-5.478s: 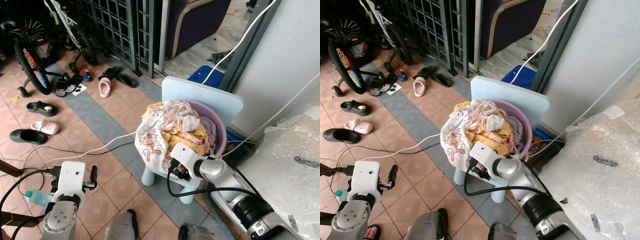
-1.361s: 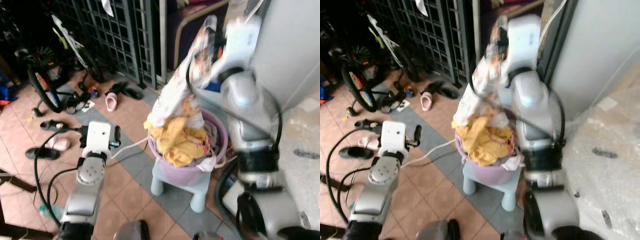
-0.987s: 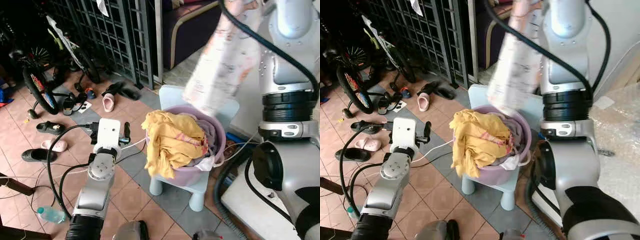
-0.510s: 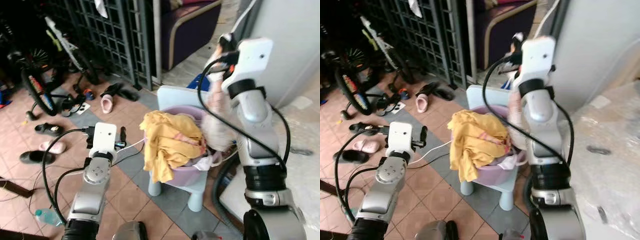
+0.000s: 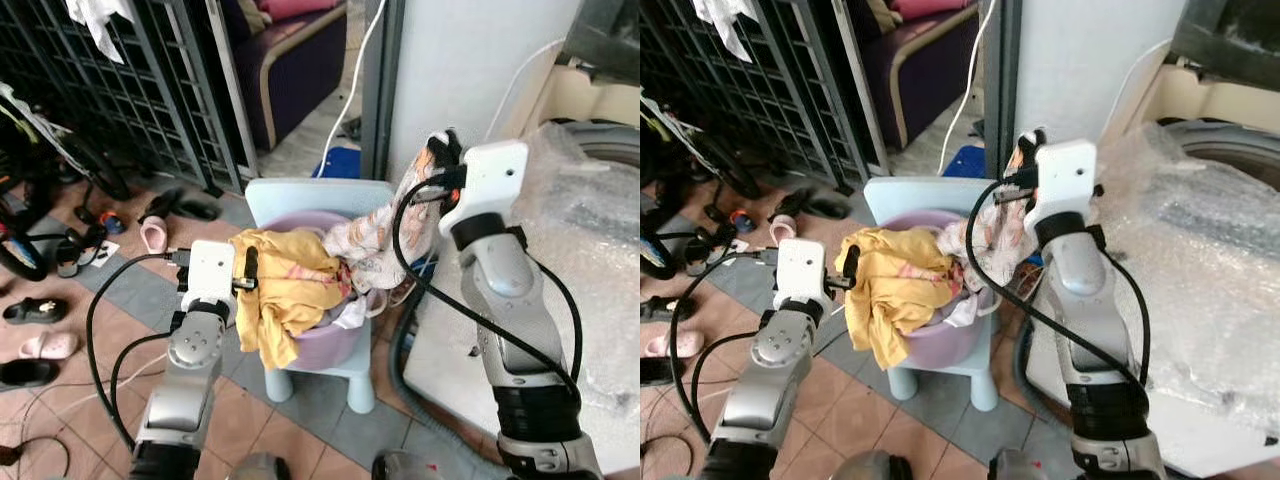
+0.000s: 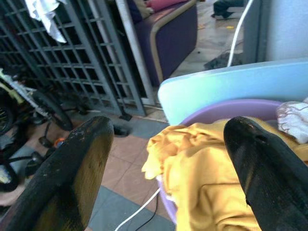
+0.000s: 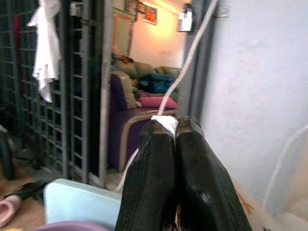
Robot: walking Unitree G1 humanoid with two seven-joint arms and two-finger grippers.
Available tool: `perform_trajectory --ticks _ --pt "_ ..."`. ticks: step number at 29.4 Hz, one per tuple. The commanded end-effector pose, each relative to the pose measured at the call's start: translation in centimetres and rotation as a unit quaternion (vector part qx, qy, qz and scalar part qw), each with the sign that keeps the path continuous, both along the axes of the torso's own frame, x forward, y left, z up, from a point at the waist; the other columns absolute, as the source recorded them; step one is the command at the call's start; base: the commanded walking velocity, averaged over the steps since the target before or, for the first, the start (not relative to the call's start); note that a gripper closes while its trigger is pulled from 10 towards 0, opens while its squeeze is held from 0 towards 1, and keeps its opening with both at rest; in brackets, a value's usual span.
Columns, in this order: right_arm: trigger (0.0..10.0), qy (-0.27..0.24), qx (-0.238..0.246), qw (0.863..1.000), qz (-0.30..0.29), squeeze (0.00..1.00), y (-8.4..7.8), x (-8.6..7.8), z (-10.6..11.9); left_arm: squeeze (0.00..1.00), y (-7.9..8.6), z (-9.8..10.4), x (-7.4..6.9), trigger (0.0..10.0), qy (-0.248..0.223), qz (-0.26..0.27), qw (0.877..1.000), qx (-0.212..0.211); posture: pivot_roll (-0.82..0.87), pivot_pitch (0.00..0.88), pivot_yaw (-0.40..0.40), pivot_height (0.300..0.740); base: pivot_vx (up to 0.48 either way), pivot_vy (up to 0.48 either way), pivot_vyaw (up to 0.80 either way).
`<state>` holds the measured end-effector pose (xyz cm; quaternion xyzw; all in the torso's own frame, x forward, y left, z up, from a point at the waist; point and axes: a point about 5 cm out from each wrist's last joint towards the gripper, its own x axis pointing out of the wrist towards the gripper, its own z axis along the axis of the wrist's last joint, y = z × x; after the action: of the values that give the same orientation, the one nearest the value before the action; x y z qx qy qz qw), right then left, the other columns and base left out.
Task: Clothes washing
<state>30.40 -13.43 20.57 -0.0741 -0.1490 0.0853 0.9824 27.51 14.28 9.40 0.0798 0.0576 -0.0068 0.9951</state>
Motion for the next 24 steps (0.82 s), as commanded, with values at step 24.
perform_trajectory --ticks 24 --pt "10.0 -0.048 -0.031 0.998 -0.007 0.0 0.2 0.5 2.5 0.0 0.3 0.4 -0.1 10.0 -0.004 -0.009 1.0 0.0 -0.05 0.023 0.094 0.74 0.0 -0.277 -0.59"
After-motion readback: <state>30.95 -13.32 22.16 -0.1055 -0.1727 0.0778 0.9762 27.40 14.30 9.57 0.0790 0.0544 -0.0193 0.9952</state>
